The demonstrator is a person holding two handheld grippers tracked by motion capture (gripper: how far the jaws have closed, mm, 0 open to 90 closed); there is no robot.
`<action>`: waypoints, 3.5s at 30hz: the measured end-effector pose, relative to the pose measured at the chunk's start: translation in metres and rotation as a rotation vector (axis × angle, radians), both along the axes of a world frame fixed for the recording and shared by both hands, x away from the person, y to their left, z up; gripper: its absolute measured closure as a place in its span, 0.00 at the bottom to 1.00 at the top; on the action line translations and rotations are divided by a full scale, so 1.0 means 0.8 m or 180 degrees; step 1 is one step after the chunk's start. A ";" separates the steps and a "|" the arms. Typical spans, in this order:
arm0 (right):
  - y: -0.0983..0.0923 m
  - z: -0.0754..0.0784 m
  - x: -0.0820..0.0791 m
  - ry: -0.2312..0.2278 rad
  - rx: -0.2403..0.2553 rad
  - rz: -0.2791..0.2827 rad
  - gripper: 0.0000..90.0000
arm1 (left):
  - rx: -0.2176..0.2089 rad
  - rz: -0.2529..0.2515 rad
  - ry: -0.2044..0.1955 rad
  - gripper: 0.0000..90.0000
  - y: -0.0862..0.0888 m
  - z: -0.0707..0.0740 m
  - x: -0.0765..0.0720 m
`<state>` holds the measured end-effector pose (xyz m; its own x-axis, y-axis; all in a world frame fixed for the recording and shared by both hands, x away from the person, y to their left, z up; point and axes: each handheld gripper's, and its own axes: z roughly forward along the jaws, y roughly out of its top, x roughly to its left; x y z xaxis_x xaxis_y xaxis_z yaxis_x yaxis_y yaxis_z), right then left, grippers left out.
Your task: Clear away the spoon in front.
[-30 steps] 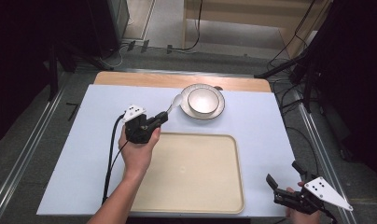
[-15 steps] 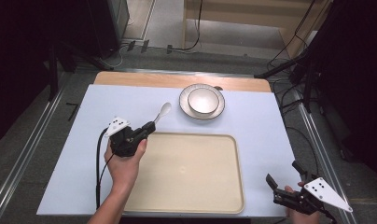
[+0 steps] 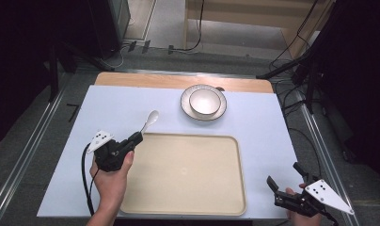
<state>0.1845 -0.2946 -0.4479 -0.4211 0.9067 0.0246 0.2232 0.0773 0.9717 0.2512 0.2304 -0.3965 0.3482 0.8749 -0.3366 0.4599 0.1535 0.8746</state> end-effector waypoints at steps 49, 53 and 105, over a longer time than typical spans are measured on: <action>0.002 0.000 -0.002 0.0009 -0.0031 0.0003 0.00 | 0.0614 0.0203 0.0513 0.69 0.019 -0.076 -0.043; 0.002 0.000 -0.001 0.0017 -0.0020 0.0006 0.00 | 0.0698 0.0247 0.0537 0.56 0.020 -0.075 -0.039; -0.002 0.000 -0.002 0.0023 -0.0010 -0.0028 0.00 | 0.0454 -0.0292 -0.0011 0.00 0.112 -0.037 -0.036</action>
<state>0.1828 -0.2963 -0.4482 -0.4129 0.9104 0.0248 0.2308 0.0783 0.9698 0.2222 0.3199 -0.4258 0.4298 0.8782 -0.2098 0.4632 -0.0150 0.8861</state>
